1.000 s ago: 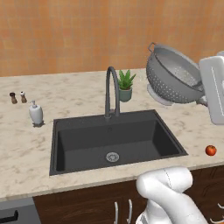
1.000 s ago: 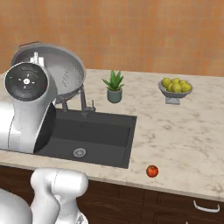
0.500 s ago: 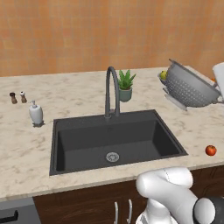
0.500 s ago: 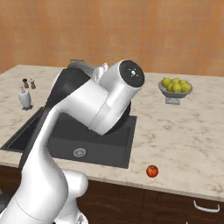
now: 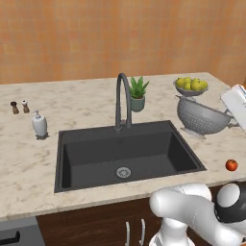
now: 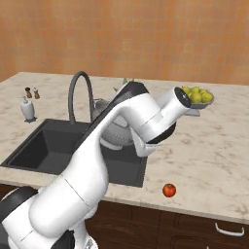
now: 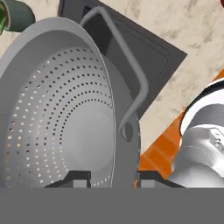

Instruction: Put the colander in the sink, put the apple in the colander, and turn on the sink faucet and pour water over the colander.

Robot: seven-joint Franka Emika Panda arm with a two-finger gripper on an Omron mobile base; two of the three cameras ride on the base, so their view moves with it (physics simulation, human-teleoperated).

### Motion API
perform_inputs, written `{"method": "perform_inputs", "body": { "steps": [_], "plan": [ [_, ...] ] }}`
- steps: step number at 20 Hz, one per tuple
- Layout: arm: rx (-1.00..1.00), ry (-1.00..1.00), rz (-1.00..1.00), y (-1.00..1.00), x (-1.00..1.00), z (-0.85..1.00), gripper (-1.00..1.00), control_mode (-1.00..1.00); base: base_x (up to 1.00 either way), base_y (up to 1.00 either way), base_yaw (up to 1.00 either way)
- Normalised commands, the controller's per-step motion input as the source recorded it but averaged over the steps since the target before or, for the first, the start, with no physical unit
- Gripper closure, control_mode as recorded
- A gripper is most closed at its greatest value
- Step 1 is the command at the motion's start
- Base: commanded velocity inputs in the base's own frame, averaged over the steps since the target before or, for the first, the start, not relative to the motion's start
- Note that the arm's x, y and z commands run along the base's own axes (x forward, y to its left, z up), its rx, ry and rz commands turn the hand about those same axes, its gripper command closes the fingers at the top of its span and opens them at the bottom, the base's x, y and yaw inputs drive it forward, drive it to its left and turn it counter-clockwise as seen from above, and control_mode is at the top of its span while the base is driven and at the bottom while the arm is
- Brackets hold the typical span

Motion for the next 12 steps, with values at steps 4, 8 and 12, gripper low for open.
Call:
{"method": "perform_inputs", "body": {
  "steps": [4,8,12],
  "plan": [
    [-0.25,-0.08,0.08,0.04,1.00,-0.95,1.00,-1.00,0.00,0.00,0.00],
    [-0.23,-0.14,0.00,0.27,0.84,-0.76,1.00,-1.00,0.00,0.00,0.00],
    [-0.08,-0.22,0.00,0.57,0.53,-0.58,1.00,-1.00,0.00,0.00,0.00]
  ]
}}
